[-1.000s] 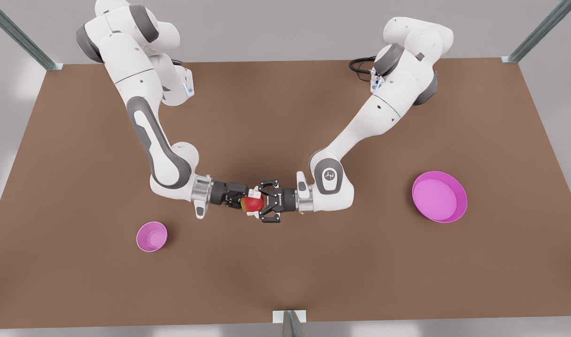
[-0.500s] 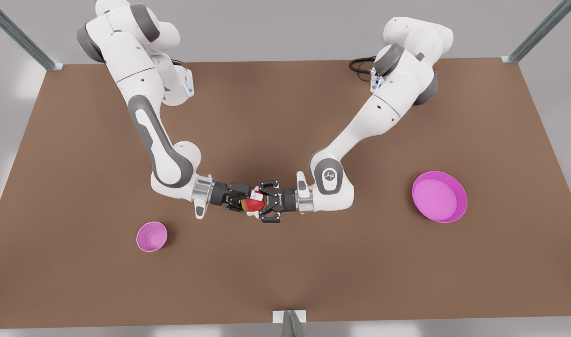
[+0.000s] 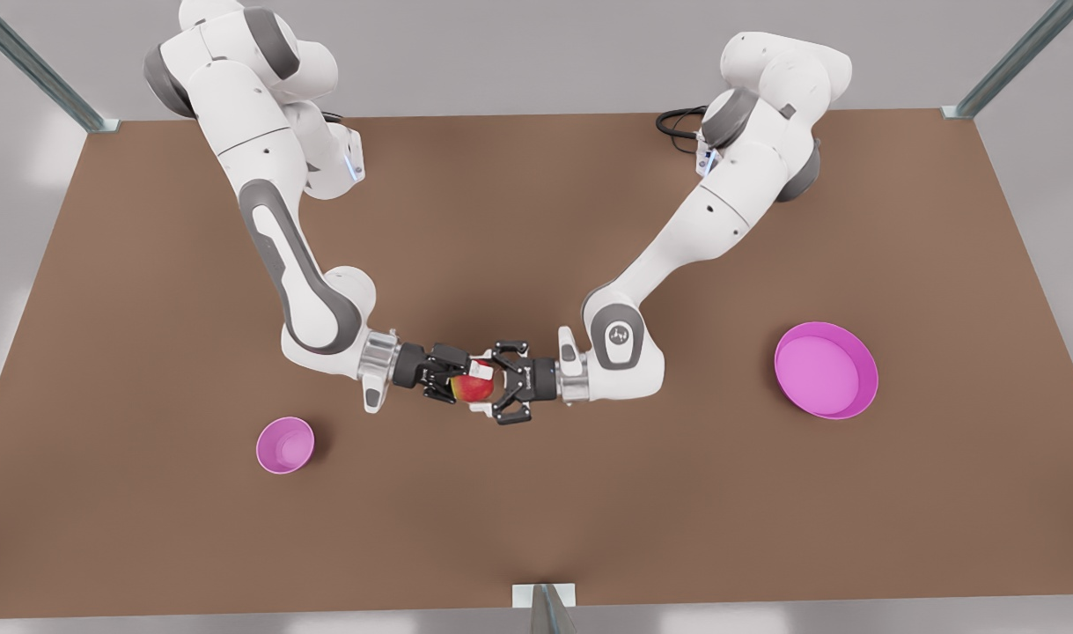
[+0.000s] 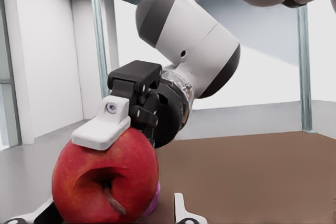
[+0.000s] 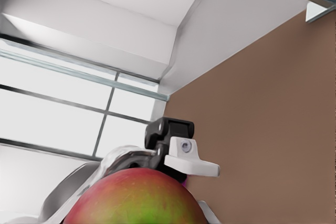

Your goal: Use the left arm to pick up the apple from the plate, transfer it to the gripper of the right arm, and then use the right arm to place it into the bowl

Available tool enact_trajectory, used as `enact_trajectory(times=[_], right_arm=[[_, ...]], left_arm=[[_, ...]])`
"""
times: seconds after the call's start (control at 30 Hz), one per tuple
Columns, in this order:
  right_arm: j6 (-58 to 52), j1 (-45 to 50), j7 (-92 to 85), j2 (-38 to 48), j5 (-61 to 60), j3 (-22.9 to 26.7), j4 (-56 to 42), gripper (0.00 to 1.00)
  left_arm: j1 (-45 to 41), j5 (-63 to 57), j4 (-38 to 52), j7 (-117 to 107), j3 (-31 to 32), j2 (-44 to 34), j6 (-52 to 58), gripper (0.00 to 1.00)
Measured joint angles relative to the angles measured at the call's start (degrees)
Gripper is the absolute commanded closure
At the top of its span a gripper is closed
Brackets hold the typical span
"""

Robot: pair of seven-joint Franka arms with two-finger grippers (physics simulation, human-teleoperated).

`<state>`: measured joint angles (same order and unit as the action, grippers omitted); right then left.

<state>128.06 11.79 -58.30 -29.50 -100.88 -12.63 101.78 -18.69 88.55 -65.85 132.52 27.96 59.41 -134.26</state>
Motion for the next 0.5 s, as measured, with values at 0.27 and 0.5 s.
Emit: enact_trajectory(times=[0.27, 0.5], right_arm=[[-0.44, -2.91, -0.62, 1.46, 3.37, 0.04, 1.17, 0.31], [-4.33, -11.04, 1.02, 2.9, 27.92, 0.42, -0.25, 0.31]], left_arm=[[12.13, -15.46, -1.54, -4.66, -3.89, -2.91, 2.61, 0.0], [25.57, -78.7, -1.34, -33.18, -4.34, -30.74, 34.64, 0.0]])
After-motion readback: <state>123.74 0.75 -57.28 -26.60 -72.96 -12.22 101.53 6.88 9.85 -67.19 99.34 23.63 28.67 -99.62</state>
